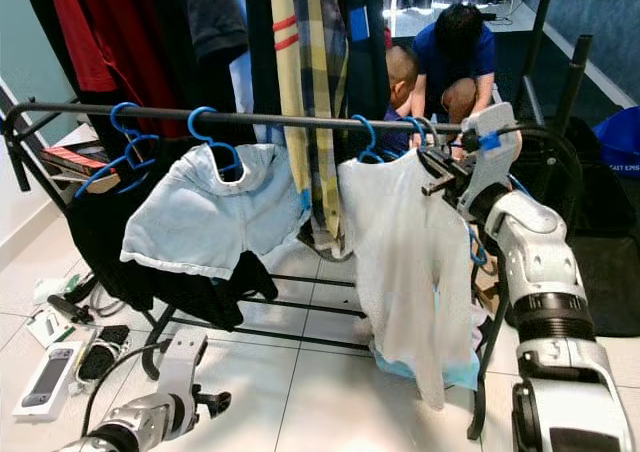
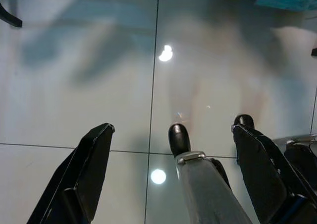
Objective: Hang hanger
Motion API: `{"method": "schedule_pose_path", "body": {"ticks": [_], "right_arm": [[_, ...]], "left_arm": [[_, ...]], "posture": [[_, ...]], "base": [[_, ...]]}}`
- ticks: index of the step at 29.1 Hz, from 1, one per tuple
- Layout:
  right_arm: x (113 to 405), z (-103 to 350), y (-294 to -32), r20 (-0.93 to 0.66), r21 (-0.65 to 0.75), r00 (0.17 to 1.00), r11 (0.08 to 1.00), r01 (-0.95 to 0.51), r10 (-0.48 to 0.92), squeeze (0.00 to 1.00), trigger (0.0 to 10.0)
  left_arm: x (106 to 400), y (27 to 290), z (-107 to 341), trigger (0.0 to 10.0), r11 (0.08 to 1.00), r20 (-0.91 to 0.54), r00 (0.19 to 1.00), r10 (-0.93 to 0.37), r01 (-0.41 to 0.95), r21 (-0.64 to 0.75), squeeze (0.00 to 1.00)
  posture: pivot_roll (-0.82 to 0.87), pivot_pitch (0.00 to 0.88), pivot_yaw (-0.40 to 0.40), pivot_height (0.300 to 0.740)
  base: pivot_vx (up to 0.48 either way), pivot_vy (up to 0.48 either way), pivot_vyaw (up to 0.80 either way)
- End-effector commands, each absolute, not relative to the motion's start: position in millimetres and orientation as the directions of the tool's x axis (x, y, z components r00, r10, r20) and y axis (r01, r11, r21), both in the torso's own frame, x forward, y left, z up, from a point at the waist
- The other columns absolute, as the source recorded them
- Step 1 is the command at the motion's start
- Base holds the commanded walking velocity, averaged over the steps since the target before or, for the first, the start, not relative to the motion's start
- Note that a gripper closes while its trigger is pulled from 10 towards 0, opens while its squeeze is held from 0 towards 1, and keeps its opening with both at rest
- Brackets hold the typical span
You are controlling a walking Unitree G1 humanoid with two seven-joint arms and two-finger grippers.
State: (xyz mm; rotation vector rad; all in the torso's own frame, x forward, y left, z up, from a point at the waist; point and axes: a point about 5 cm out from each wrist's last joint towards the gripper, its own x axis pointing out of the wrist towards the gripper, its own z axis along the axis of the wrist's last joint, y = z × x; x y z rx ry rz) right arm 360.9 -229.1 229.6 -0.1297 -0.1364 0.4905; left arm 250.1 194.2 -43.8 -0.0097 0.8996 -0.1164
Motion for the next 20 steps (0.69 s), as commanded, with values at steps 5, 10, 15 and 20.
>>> {"method": "schedule_pose_path", "body": {"ticks": [5, 10, 15, 20], "right_arm": [[355.5, 232.1, -232.8, 0.131, -0.156, 0.871, 0.877, -0.454, 0.474, 0.0, 0.0], [352.4, 227.7, -232.7, 0.109, -0.153, 0.878, 0.881, -0.449, 0.466, 0.0, 0.0], [352.0, 226.7, -232.8, 0.1, -0.156, 0.881, 0.882, -0.445, 0.463, 0.0, 0.0], [351.5, 226.2, -232.8, 0.095, -0.158, 0.883, 0.883, -0.443, 0.46, 0.0, 0.0]], "left_arm": [[244.5, 201.7, -46.6, 10.0, 0.995, -0.798, 0.597, -0.085, 0.091, -0.038, 0.0], [245.3, 201.8, -46.0, 10.0, 0.995, -0.796, 0.599, -0.084, 0.09, -0.037, 0.0], [245.3, 201.8, -46.0, 10.0, 0.995, -0.797, 0.598, -0.086, 0.091, -0.039, 0.0], [245.5, 201.8, -45.8, 10.0, 0.994, -0.798, 0.596, -0.089, 0.102, -0.034, 0.0]], "posture": [[-0.08, 0.0, 0.098, 0.74], [-0.08, 0.0, 0.099, 0.74], [-0.08, 0.0, 0.099, 0.74], [-0.08, 0.0, 0.099, 0.74]], "base": [[-0.049, 0.0, 0.0], [0.0, 0.0, 0.0], [0.0, 0.0, 0.0], [0.0, 0.0, 0.0]]}}
